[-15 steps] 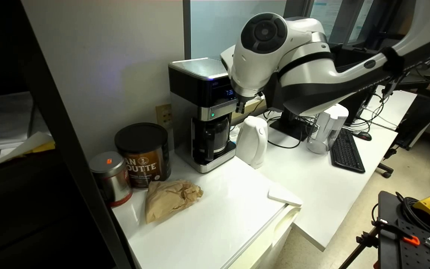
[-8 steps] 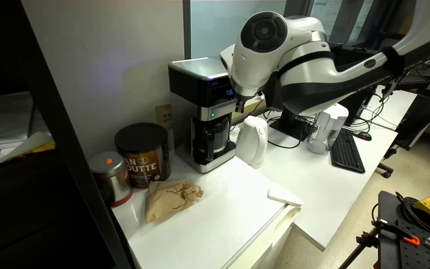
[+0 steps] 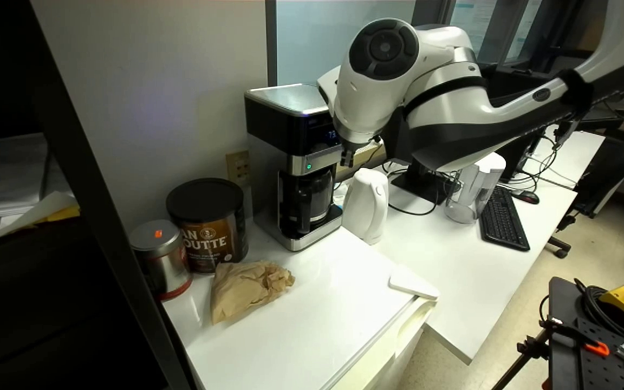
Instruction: Press a button on the right side of the coffee machine
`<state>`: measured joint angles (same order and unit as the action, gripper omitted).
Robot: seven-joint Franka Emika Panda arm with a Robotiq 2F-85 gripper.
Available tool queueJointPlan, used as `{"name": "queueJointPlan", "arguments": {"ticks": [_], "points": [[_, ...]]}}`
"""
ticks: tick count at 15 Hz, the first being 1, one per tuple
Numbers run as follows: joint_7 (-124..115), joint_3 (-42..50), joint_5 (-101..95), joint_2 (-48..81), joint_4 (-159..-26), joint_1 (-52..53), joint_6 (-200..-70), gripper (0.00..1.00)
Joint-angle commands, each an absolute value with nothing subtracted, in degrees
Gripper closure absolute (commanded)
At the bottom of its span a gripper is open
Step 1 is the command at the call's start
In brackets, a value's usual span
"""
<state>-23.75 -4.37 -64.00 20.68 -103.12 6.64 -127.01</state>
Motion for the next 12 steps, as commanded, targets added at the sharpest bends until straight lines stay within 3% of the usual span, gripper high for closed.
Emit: {"name": "queueJointPlan", "arguments": {"ticks": [1,12], "points": [[-23.6,-4.4,-65.4,16.6,-108.1,8.6,-127.0,1.00],[-23.2,-8.9,-69.0,2.1,-124.0,11.7,-121.5,1.00]]}}
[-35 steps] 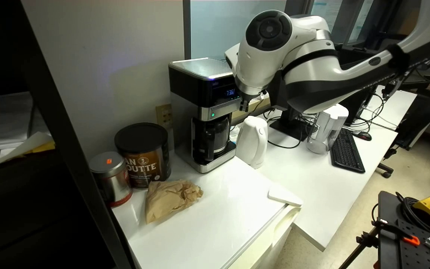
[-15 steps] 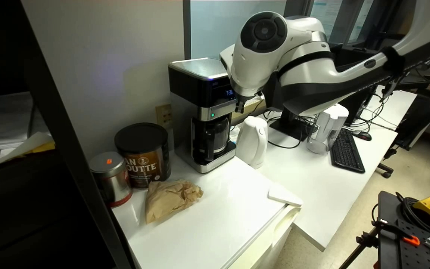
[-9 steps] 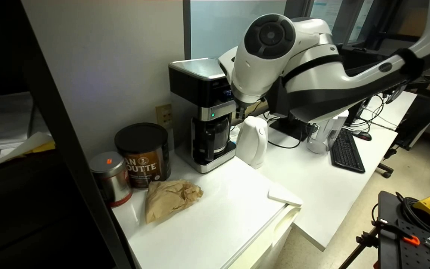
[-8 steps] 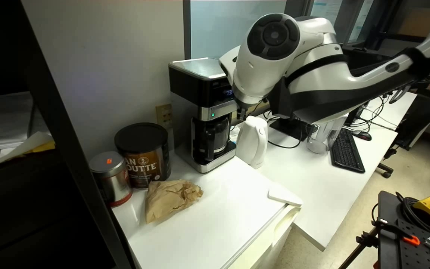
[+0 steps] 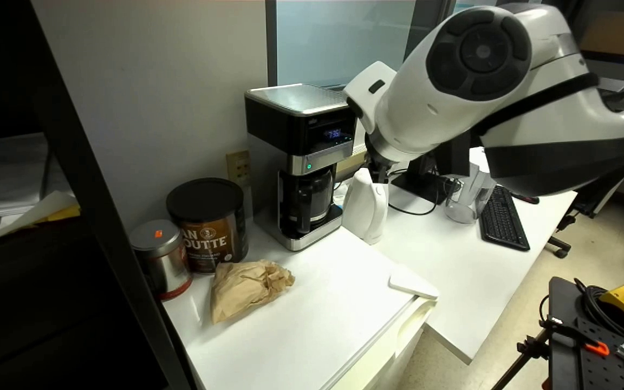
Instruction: Press a button on the right side of the coffee machine
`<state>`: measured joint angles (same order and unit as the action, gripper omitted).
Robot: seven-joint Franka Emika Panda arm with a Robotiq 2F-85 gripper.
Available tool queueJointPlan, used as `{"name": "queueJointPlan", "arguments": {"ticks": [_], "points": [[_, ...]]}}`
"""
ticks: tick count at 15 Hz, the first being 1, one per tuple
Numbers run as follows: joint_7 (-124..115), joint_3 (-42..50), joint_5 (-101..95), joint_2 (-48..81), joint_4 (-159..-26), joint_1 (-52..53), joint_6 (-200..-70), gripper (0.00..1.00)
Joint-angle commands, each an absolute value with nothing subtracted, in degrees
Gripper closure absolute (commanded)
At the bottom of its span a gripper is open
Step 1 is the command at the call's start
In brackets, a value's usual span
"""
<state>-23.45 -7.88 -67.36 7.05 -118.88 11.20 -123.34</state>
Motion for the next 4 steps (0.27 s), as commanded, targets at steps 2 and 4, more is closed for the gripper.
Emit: {"name": "queueJointPlan", "arguments": {"ticks": [2,4], "points": [[-23.3,-9.6,-69.5,0.0,-126.3,11.8,-120.5,1.00],[-23.6,-10.2,-69.7,-1.6,-128.1,11.7,-119.9,1.00]]}}
